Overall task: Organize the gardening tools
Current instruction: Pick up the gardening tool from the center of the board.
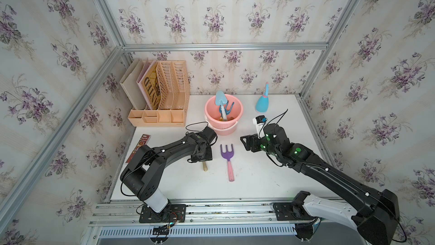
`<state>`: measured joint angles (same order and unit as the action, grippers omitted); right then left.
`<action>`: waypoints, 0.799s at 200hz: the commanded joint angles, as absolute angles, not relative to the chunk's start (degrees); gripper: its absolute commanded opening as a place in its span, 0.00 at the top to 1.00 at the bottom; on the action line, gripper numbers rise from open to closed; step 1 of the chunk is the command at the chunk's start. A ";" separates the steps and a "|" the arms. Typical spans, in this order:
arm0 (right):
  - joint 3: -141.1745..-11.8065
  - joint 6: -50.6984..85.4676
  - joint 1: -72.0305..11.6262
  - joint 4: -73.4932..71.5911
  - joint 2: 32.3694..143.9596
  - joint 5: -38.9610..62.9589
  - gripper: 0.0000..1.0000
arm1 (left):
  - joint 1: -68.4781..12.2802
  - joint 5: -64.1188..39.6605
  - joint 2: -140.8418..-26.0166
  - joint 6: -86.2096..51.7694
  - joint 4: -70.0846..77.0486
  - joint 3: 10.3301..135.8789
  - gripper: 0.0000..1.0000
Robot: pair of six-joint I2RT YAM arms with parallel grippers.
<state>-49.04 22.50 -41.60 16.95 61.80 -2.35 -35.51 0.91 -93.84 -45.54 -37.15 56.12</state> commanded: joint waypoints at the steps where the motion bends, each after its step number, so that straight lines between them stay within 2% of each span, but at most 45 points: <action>1: -49.13 22.85 -41.59 17.01 61.61 -3.08 0.20 | -35.50 2.77 -94.75 -45.88 -36.72 57.02 0.41; 67: -49.22 23.03 -41.57 17.68 60.95 -3.54 0.20 | -35.50 3.23 -97.91 -45.01 -35.07 56.79 0.54; 89: -48.96 23.20 -41.56 17.56 60.74 -3.60 0.20 | -35.49 3.81 -97.89 -44.96 -34.46 56.25 0.66; 134: -48.65 23.29 -41.48 17.05 61.09 -3.23 0.20 | -35.48 5.62 -96.92 -44.47 -34.70 56.08 0.99; 160: -48.35 23.34 -41.48 16.42 61.31 -2.83 0.20 | -35.45 7.19 -94.68 -43.91 -34.85 55.53 1.00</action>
